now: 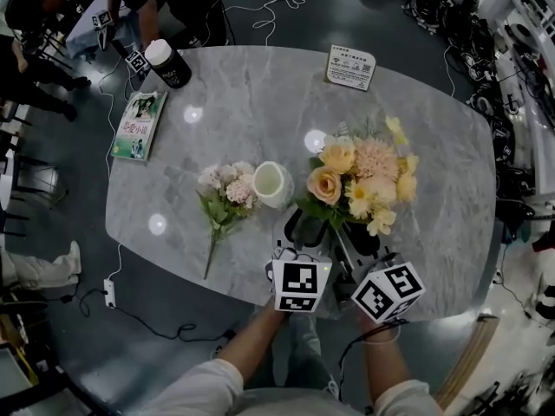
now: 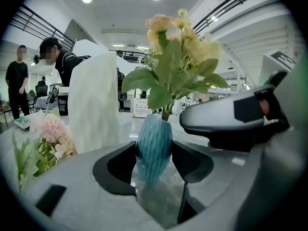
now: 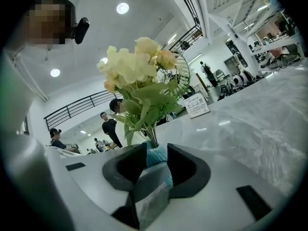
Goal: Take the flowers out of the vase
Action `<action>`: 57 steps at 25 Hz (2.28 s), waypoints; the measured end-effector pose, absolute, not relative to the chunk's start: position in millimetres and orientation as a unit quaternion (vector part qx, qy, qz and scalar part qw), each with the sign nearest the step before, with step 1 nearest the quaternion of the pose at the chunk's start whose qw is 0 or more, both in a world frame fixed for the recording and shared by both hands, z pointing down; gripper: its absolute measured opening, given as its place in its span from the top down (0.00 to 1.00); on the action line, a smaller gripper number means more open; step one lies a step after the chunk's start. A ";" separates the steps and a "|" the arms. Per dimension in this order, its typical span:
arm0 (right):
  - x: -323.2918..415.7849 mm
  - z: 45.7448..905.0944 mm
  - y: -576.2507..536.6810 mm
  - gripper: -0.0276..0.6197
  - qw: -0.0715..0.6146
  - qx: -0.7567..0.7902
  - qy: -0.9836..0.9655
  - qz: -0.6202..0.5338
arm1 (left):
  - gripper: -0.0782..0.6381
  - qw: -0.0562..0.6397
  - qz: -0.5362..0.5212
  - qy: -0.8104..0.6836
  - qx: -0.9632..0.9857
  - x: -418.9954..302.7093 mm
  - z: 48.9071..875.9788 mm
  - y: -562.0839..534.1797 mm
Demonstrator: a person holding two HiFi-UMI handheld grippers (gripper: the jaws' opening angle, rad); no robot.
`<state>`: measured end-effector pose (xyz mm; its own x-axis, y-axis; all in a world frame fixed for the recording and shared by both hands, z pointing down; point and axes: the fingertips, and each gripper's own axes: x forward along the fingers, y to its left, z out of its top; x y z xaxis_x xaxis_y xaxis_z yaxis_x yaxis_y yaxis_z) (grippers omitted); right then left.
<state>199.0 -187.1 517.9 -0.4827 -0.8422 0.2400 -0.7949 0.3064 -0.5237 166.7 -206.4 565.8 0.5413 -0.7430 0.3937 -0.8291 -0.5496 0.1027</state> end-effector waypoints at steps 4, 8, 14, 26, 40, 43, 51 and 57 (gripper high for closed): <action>194.7 512.0 -197.8 0.81 0.045 -0.505 0.811 -0.292 | 0.55 0.140 0.154 -0.454 0.866 166.8 565.1 -206.7; 195.1 508.4 -206.7 0.81 0.050 -0.509 0.810 -0.287 | 0.55 0.139 0.153 -0.454 0.867 167.3 565.0 -206.4; 188.8 503.7 -211.7 0.81 0.058 -0.493 0.821 -0.282 | 0.55 0.137 0.154 -0.449 0.869 167.9 564.1 -205.0; 182.3 499.2 -219.0 0.84 0.038 -0.473 0.844 -0.251 | 0.55 0.137 0.156 -0.442 0.873 167.8 564.2 -205.8; 188.2 486.5 -218.4 0.89 0.029 -0.475 0.853 -0.215 | 0.55 0.137 0.156 -0.438 0.875 167.7 565.4 -203.3; 189.3 480.9 -218.7 0.89 0.029 -0.475 0.854 -0.210 | 0.55 0.135 0.155 -0.440 0.874 167.9 565.2 -203.7; 193.5 462.8 -218.8 0.89 0.029 -0.479 0.855 -0.197 | 0.55 0.150 0.158 -0.440 0.871 170.3 569.1 -202.8; 190.8 450.9 -216.7 0.89 0.032 -0.481 0.855 -0.191 | 0.55 0.147 0.152 -0.445 0.870 167.2 560.7 -201.6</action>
